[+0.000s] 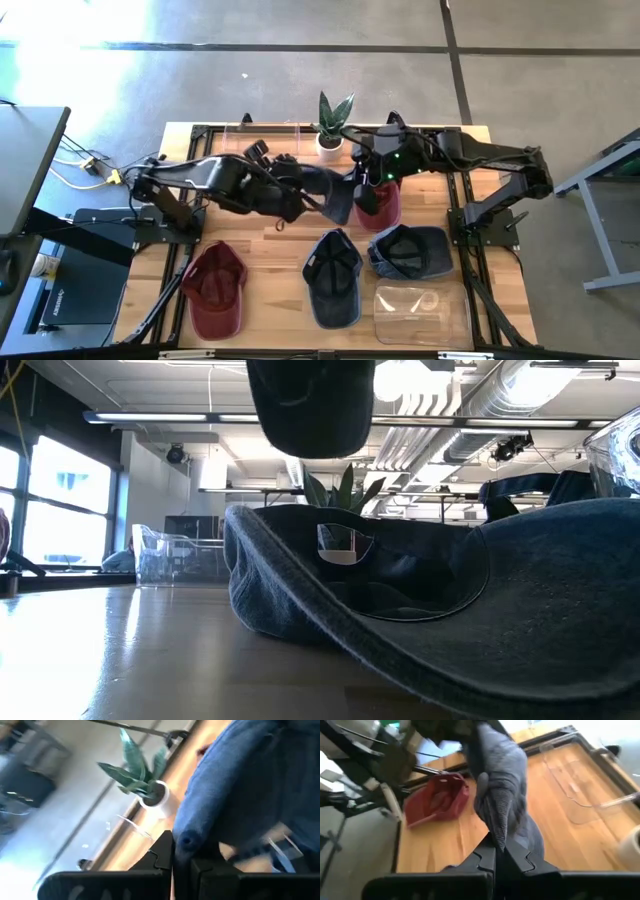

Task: Pick & Place hat
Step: Put the left blue cap into the top transparent bin

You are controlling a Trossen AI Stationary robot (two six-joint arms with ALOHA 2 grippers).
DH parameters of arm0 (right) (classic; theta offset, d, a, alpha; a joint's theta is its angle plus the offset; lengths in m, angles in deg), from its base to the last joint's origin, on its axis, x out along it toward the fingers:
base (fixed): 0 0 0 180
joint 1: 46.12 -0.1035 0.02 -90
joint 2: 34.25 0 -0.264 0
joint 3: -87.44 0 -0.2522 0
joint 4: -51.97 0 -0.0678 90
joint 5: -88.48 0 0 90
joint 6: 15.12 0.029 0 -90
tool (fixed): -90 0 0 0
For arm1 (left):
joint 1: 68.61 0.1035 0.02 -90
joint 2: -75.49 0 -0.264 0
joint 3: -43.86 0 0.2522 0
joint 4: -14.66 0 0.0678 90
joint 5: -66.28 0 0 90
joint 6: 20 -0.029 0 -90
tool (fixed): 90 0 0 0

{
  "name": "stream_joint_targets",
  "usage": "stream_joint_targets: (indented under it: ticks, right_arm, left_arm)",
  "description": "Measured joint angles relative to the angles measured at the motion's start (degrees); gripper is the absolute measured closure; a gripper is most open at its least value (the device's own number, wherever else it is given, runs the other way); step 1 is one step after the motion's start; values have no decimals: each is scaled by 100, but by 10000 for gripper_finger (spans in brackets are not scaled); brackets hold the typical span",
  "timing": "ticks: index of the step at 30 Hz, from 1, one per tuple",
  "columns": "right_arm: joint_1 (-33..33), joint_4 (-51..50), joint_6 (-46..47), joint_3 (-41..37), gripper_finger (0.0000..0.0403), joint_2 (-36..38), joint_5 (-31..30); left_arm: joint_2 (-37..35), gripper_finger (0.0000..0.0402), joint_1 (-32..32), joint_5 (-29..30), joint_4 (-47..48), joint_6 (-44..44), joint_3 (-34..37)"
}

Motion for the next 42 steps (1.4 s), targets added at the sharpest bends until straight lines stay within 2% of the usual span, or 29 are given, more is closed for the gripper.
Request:
stream_joint_targets:
  ticks: [2,5,10,13,18,22,25,29,33,35,39,42]
  right_arm:
    - [-29,-45,-39,0,398,6,-145]
    - [-33,2,-333,0,399,6,-159]
    - [-33,19,-814,0,374,6,-534]
    - [-16,23,-1107,0,327,11,-530]
    - [17,29,-1313,0,214,106,-526]
    - [-14,101,-1313,11,132,205,-440]
    - [-41,242,-1312,11,100,190,-226]
    - [-46,785,-1313,11,92,33,-78]
    - [-66,1179,-1293,11,97,-198,534]
    - [-162,1234,-1220,10,100,-337,638]
    - [-418,1328,-1048,2,102,-488,303]
    - [-579,1416,-745,2,102,-547,-256]
  left_arm:
    - [-96,398,8,-443,-393,-371,-20]
    - [-318,397,4,-784,-764,-770,0]
    - [-430,399,182,-1290,-1031,-720,-2]
    - [-478,400,358,-1692,-1196,-609,-15]
    - [-457,401,505,-2278,-1218,-297,-13]
    - [-464,401,575,-2384,-1245,-176,-13]
    - [-462,401,572,-2446,-1259,-171,-13]
    - [-462,401,568,-2496,-1261,-141,-13]
    - [-462,401,568,-2566,-1263,-38,-13]
    - [-462,401,568,-2572,-1259,-27,-13]
    - [-462,401,568,-2524,-1248,70,-13]
    - [-462,401,568,-2375,-1218,134,-13]
